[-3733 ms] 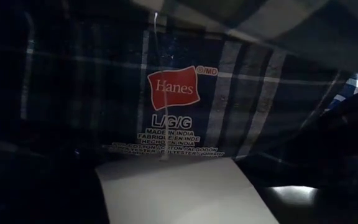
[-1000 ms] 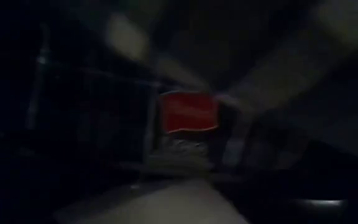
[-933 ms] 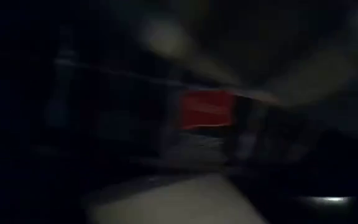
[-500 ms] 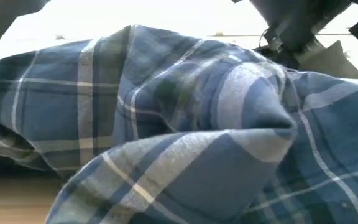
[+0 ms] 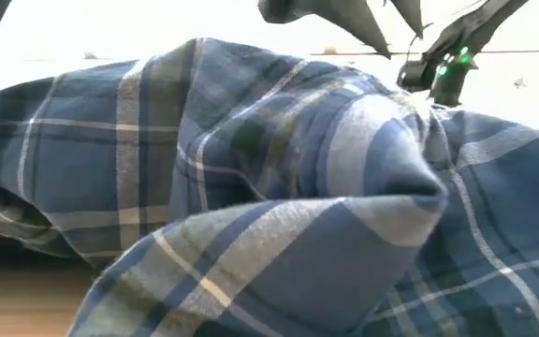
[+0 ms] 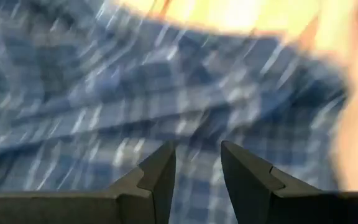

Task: Fold Laundry from Bin
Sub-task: Fold the blue patterned long sleeve shirt

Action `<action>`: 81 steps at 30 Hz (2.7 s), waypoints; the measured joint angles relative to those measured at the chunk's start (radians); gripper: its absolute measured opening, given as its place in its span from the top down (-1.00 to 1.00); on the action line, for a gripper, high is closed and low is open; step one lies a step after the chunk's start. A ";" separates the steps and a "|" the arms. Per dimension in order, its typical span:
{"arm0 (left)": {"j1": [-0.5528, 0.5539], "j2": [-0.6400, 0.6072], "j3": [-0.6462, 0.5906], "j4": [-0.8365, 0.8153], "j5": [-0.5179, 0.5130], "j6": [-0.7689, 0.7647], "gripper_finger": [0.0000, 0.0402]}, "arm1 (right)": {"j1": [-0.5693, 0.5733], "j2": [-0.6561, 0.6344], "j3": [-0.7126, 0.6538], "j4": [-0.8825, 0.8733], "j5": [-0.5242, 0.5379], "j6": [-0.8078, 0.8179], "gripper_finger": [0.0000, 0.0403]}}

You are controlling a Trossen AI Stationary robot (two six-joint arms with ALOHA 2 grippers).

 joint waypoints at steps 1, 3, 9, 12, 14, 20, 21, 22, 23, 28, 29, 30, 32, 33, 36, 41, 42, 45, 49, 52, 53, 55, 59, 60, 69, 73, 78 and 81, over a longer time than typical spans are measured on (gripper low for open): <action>0.000 0.002 -0.002 -0.045 -0.001 -0.014 0.43 | 0.007 -0.036 -0.008 -0.011 -0.001 0.021 0.07; -0.001 0.014 -0.013 -0.099 0.006 -0.018 0.43 | 0.034 -0.112 -0.029 -0.042 -0.010 0.050 -0.10; 0.000 -0.011 -0.131 -0.069 0.067 -0.042 0.43 | 0.253 -0.348 -0.105 -0.110 -0.012 0.168 -0.47; 0.000 -0.026 -0.269 0.017 0.118 -0.086 0.43 | 0.402 -0.427 -0.126 -0.161 -0.008 0.285 -0.56; 0.002 -0.055 -0.370 0.141 0.162 -0.117 0.43 | 0.517 -0.472 -0.136 -0.194 -0.009 0.356 -0.61; 0.005 -0.134 -0.618 0.483 0.193 -0.205 0.43 | 0.965 -0.568 -0.179 -0.157 -0.018 0.609 -0.68; 0.005 -0.136 -0.641 0.492 0.181 -0.216 0.43 | 1.049 -0.568 -0.187 -0.136 0.000 0.650 -0.68; 0.005 -0.142 -0.659 0.501 0.169 -0.222 0.43 | 1.139 -0.561 -0.193 -0.115 0.028 0.690 -0.68; 0.006 -0.151 -0.676 0.510 0.168 -0.227 0.43 | 1.228 -0.545 -0.199 -0.094 0.061 0.729 -0.67; -0.005 -0.216 -0.684 0.508 0.163 -0.197 0.43 | 1.623 -0.385 -0.203 0.033 0.182 0.902 -0.65; -0.014 -0.232 -0.675 0.506 0.162 -0.183 0.43 | 1.689 -0.345 -0.199 0.056 0.192 0.930 -0.65; -0.027 -0.249 -0.661 0.510 0.161 -0.172 0.43 | 1.747 -0.306 -0.191 0.082 0.205 0.959 -0.65; -0.064 -0.280 -0.633 0.514 0.173 -0.136 0.43 | 1.846 -0.231 -0.171 0.139 0.227 1.000 -0.65; -0.083 -0.290 -0.618 0.511 0.192 -0.113 0.43 | 1.887 -0.194 -0.161 0.159 0.235 1.008 -0.65; -0.145 -0.294 -0.576 0.431 0.241 -0.069 0.43 | 1.970 -0.081 -0.129 0.197 0.260 0.999 -0.65; -0.231 -0.292 -0.525 0.233 0.270 -0.050 0.43 | 2.005 0.101 -0.110 0.195 0.266 0.988 -0.63; -0.244 -0.292 -0.525 0.182 0.286 -0.050 0.44 | 2.007 0.131 -0.110 0.188 0.258 0.986 -0.62; -0.274 -0.285 -0.530 0.071 0.295 -0.051 0.44 | 2.015 0.196 -0.110 0.153 0.241 0.990 -0.62; -0.296 -0.264 -0.529 0.111 0.263 0.048 0.44 | 2.015 0.248 -0.112 0.163 0.262 0.947 -0.62; -0.302 -0.220 -0.529 0.194 0.250 0.233 0.44 | 2.015 0.312 -0.113 0.240 0.284 0.832 -0.62; -0.302 -0.203 -0.529 0.207 0.227 0.260 0.44 | 2.014 0.328 -0.113 0.282 0.283 0.799 -0.62; -0.299 -0.172 -0.529 0.210 0.161 0.235 0.44 | 2.009 0.358 -0.101 0.361 0.276 0.770 -0.62; -0.250 -0.149 -0.510 0.132 0.114 -0.024 0.52 | 1.981 0.356 -0.036 0.416 0.314 0.782 -0.62; -0.238 -0.150 -0.500 0.110 0.106 -0.043 0.57 | 1.968 0.338 -0.020 0.438 0.329 0.773 -0.62; -0.127 -0.242 -0.457 0.022 -0.073 0.179 0.97 | 1.663 0.167 -0.016 0.427 0.478 0.675 -0.62; -0.084 -0.291 -0.531 -0.088 -0.102 0.179 0.99 | 1.555 0.087 -0.029 0.324 0.449 0.670 -0.62; -0.033 -0.394 -0.730 -0.049 -0.100 0.115 1.00 | 1.629 -0.017 -0.023 0.288 0.439 0.682 -0.62; -0.022 -0.475 -0.841 0.038 -0.047 0.061 1.00 | 1.766 -0.024 -0.023 0.290 0.429 0.731 -0.62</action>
